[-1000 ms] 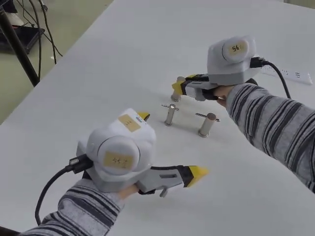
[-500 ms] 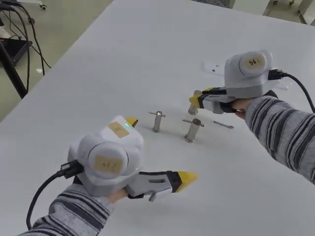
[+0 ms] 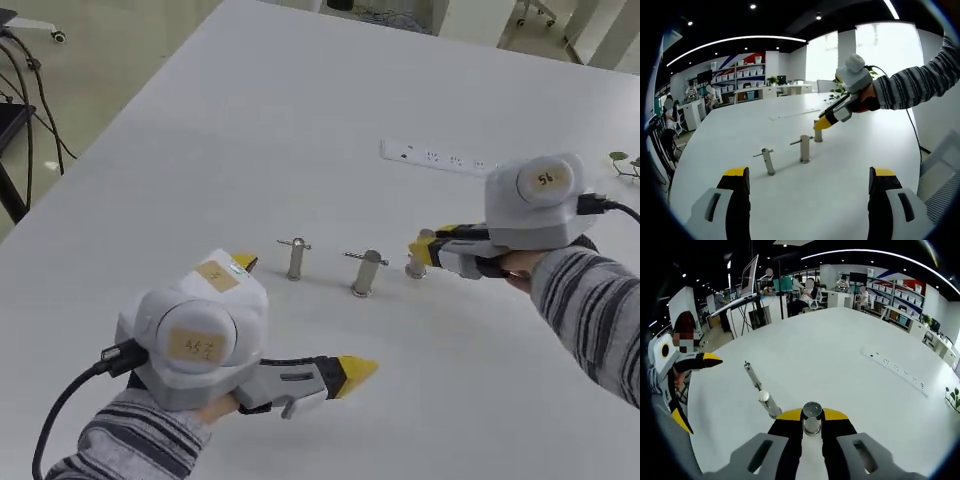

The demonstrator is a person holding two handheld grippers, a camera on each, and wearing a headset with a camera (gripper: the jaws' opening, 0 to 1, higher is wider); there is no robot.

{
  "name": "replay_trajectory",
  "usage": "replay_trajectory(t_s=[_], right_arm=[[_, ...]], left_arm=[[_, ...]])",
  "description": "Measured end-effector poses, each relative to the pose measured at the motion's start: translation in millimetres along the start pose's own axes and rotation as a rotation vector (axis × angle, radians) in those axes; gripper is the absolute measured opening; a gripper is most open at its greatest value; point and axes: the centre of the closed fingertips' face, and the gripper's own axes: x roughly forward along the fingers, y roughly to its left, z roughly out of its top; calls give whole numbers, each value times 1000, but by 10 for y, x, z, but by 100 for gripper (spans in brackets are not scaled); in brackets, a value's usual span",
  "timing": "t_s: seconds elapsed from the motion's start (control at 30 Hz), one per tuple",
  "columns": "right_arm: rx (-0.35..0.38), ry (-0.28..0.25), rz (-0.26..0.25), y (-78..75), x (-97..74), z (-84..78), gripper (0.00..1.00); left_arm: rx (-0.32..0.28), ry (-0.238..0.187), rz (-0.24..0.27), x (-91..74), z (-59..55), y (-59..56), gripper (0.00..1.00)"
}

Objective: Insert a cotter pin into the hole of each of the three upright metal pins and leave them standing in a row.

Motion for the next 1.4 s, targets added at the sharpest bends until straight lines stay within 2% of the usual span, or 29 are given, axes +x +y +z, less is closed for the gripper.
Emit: replay_trajectory(t_s=[0.37,0.63,0.83,0.9,1.23,1.4], right_arm=[[16,10,9,168,-204,-246,8],[10,13,36,385,-287,-388,8],[-6,8,56,541,-299,-414,8],[0,3,61,590,-298,-412,8],[-19,-9,93,781,-223,-415,8],[-5,-13,89,849,-174,-420,8]], left_arm=[[9,4,-3,-18,-10,-17,99],[18,0,-2,-39,-6,-33,99],[18,-2,-1,-73,-6,-51,99],[6,-19,-1,-92,22,-58,99],[8,-14,8,-153,22,-82,98],[11,-13,9,-173,18,-100,98]])
